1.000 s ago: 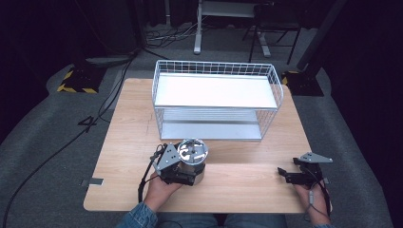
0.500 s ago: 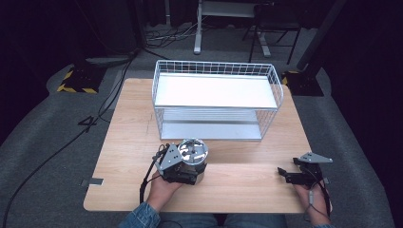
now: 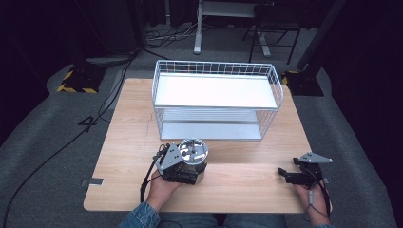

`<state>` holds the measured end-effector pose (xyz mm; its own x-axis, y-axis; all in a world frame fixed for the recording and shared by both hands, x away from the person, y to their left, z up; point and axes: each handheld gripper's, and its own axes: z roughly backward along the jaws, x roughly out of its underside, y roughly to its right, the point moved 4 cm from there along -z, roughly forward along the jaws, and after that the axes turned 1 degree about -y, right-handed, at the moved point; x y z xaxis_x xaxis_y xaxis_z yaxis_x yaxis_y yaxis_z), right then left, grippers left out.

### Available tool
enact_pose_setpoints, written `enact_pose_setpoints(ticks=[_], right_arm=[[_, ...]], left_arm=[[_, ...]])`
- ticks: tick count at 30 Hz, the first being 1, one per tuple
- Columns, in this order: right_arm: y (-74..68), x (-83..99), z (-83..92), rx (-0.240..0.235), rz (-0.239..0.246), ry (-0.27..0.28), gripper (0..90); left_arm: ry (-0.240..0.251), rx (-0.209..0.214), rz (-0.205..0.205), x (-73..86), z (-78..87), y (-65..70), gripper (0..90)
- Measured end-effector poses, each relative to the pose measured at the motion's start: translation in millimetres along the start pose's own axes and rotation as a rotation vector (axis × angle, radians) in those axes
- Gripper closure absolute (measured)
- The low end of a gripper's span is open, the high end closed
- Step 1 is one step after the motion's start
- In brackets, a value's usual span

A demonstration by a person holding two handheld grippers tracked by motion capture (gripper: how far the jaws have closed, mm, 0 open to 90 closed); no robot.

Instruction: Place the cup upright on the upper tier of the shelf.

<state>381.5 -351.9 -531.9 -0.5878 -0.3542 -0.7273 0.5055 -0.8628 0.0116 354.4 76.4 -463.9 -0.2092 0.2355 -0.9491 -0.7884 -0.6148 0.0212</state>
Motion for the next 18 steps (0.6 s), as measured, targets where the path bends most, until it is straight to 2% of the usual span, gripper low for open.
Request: enact_pose_setpoints(ticks=[11, 18], right_arm=[[-0.4, 0.0, 0.3, 0.006, 0.003, 0.001, 15.7], [0.0, 0.0, 0.0, 0.002, -0.001, 0.000, 15.6]], left_arm=[[-0.027, -0.014, 0.024, -3.9, 0.7, 0.3, 3.9], [-0.017, -0.018, 0.022, -16.9, 6.7, -1.4, 3.9]])
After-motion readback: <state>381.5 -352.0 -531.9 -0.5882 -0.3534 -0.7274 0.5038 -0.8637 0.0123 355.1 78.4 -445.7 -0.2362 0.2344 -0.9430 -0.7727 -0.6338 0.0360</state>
